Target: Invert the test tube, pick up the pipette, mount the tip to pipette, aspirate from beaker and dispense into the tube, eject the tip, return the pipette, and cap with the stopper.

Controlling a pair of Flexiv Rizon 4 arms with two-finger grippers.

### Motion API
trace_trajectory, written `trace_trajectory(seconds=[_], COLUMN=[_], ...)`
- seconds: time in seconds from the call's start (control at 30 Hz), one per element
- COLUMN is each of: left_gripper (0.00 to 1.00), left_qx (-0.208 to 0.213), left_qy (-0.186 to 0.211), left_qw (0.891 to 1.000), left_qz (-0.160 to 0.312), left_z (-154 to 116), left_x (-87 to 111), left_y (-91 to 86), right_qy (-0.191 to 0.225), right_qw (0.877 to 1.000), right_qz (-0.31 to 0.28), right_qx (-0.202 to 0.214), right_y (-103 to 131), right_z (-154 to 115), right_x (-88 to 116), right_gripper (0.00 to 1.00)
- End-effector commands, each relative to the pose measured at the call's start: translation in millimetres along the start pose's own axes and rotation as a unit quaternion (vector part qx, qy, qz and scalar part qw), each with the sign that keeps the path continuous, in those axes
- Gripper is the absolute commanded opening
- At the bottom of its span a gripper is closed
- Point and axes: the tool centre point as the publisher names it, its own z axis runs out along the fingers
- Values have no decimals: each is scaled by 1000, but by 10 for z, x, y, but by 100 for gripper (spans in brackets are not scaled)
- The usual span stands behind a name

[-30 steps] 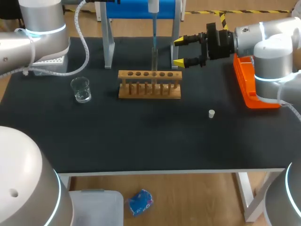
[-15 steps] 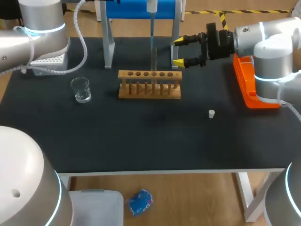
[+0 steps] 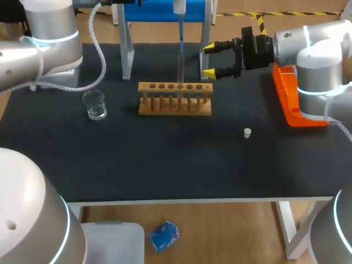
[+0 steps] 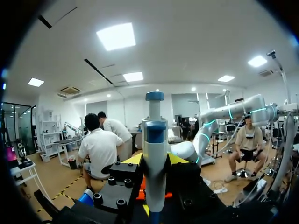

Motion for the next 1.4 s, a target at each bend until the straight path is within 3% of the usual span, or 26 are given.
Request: trace_trajectory(seconds=[0.03,0.67,1.4], left_gripper=[0,0,0], left_qx=[5,-38,-12], left_qy=[6,17,6], left_qw=[1000,999,1000], left_qz=[2,-16,-14], left_z=[22,26,-12], left_x=[-30,6,-42], left_y=[21,71,196], right_qy=[0,0,0], right_qw=[1000,1000,1000], right_qz=[0,0,0], right_qx=[1,1,1], right_y=[2,2,2], right_z=[-7,-7,-7], right_x=[3,3,3], right_gripper=[100,100,100])
